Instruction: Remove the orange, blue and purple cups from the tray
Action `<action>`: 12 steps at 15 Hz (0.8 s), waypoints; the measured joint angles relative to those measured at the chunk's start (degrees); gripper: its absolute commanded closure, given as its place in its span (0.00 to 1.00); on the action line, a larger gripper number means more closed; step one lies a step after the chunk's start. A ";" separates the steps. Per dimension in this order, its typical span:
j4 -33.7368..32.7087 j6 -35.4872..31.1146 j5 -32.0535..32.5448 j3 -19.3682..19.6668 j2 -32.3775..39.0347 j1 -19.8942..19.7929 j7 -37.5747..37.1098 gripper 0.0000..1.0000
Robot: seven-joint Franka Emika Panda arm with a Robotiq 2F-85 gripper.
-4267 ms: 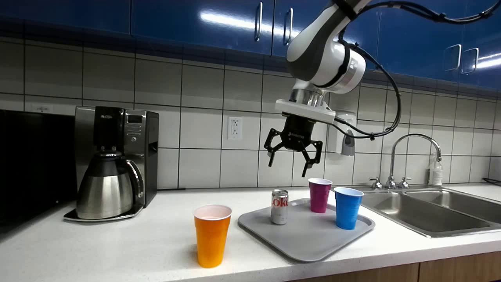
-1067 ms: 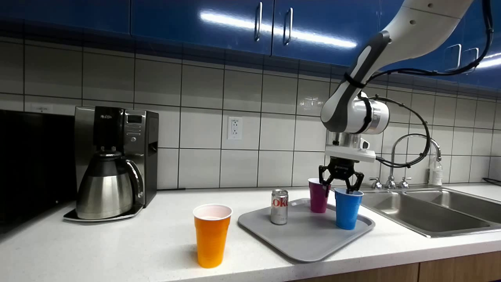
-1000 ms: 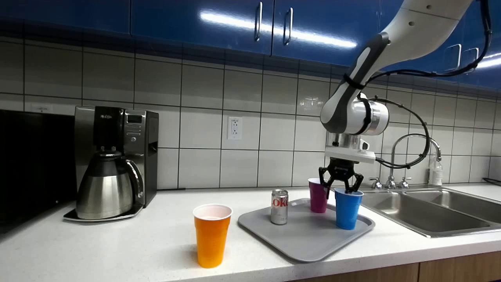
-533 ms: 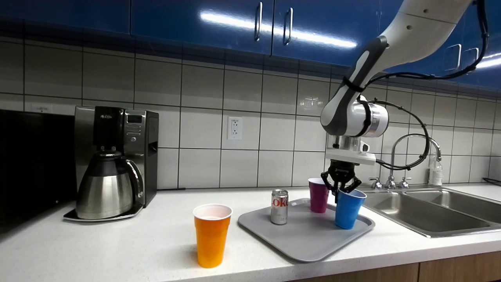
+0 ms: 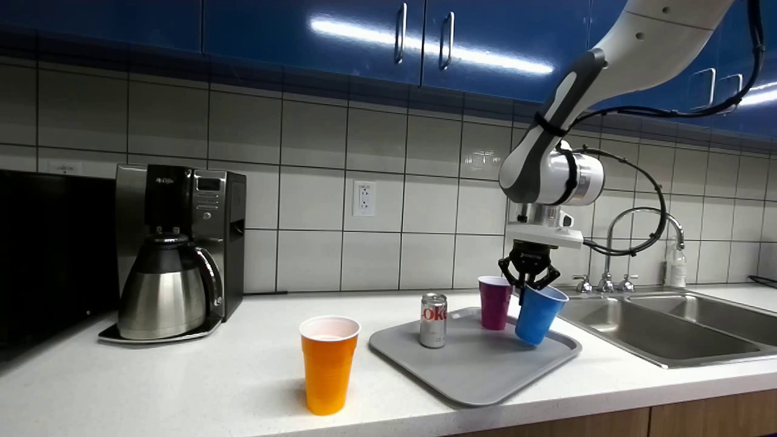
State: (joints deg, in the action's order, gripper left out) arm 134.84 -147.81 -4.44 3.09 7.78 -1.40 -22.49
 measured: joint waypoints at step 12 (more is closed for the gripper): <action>2.56 0.00 0.70 3.32 -6.48 -1.17 -0.02 0.99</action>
State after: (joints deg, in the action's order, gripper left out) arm 137.40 -147.81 -3.74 6.41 1.29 -2.57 -22.51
